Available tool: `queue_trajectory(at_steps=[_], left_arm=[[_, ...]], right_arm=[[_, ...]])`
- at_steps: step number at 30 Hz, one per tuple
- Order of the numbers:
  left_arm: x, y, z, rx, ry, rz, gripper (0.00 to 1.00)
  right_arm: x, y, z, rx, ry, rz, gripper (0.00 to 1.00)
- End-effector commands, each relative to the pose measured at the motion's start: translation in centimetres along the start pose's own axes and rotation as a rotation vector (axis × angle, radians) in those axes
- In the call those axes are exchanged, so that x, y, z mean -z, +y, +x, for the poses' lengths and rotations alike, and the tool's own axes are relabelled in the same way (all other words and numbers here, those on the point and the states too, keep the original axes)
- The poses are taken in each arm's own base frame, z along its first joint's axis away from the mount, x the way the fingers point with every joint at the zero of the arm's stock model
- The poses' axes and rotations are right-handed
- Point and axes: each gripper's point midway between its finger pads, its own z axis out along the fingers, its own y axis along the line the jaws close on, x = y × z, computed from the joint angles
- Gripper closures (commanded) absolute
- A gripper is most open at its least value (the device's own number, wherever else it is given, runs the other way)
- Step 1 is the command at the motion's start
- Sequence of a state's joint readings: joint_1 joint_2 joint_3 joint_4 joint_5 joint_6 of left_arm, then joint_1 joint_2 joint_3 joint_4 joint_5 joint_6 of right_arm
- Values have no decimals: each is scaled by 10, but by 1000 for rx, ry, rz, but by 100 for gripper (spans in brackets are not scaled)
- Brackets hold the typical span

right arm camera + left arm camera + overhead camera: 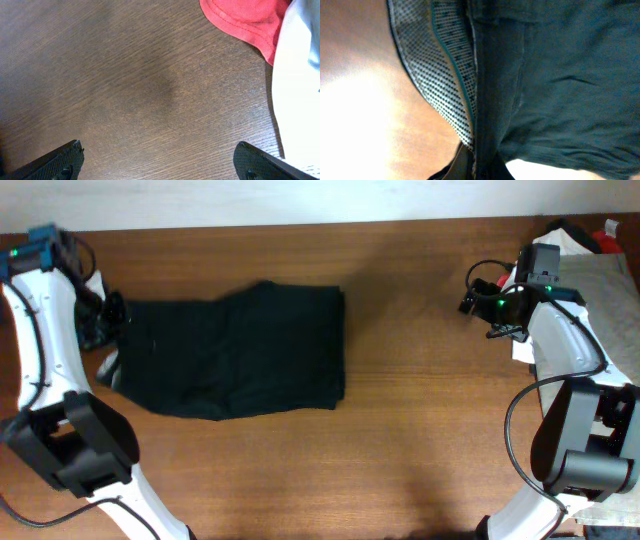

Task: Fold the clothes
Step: 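Lift and fold the trousers' left end rightward over the middle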

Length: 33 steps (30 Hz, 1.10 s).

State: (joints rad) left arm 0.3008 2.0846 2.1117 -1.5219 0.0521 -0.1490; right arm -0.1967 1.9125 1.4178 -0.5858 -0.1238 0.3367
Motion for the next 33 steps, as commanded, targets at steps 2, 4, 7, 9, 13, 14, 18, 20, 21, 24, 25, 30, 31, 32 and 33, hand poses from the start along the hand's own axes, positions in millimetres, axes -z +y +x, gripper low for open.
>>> queue_trajectory(at_steps=[2, 4, 7, 9, 13, 14, 18, 20, 21, 24, 25, 30, 31, 32, 33], left_arm=[[57, -84, 4, -179, -146, 30, 99], [47, -129, 17, -262, -129, 51, 99], [19, -180, 40, -385, -66, 58, 99], [6, -214, 47, -414, -70, 99, 99], [-32, -262, 69, -515, -22, 120, 99], [-45, -271, 77, -534, 6, 122, 99], [-70, -311, 102, -732, 25, 171, 99], [-74, -319, 113, -839, 39, 185, 97], [-79, -320, 115, -845, 50, 185, 92], [-106, -328, 131, -862, 150, 252, 97], [-115, -329, 135, -858, 180, 267, 99], [-123, -344, 160, -983, 242, 375, 84], [-123, -346, 162, -987, 243, 375, 78], [-123, -346, 163, -989, 245, 375, 76], [-117, -352, 169, -980, 263, 426, 62]], right_arm=[[4, 1, -5, 0, -16, -1, 1], [4, 1, -5, 0, -16, 0, 1], [4, 1, -5, 0, -16, 0, 1], [4, 1, -5, 0, -16, -1, 1], [4, 1, -5, 0, -16, -1, 1], [4, 1, -5, 0, -16, 0, 2], [4, 1, -5, 0, -16, 0, 1], [4, 1, -5, 0, -16, -1, 1], [4, 1, -5, 0, -16, 0, 1], [4, 1, -5, 0, -16, 0, 1], [4, 1, -5, 0, -16, 0, 1], [4, 1, -5, 0, -16, -1, 1], [4, 1, -5, 0, -16, 0, 1], [4, 1, -5, 0, -16, 0, 1], [4, 1, -5, 0, -16, -1, 1]])
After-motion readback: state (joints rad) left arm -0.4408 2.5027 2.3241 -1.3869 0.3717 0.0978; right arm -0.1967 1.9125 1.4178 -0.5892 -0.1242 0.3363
